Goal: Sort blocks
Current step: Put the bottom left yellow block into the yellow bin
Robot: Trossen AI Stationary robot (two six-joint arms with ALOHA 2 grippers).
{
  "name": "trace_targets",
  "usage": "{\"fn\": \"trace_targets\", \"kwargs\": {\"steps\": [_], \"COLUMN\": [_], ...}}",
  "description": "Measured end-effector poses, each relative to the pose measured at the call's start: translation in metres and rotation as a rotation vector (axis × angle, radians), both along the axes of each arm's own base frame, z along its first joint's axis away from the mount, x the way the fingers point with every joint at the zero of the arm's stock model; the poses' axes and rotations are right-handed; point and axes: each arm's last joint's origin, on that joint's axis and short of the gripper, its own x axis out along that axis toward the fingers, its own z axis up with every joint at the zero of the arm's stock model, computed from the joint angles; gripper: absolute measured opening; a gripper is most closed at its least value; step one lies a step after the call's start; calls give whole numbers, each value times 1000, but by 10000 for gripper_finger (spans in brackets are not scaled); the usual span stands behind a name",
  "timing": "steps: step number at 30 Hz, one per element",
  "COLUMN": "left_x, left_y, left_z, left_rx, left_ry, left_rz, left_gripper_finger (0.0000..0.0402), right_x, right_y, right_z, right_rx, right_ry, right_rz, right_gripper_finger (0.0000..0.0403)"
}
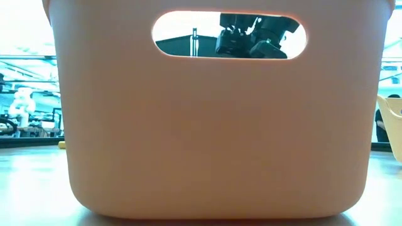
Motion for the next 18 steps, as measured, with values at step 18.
{"fn": "trace_targets", "kwargs": {"steps": [18], "left_x": [-29], "left_y": [-27], "left_z": [-12], "left_rx": [-20], "left_ry": [241], "left_rz": [-162], "left_gripper_finger": [161], "right_x": [0], "right_y": [5], "right_z": [0], "right_rx": [28], "right_ry": [7], "right_rz": [-27], "right_gripper_finger": [194]}}
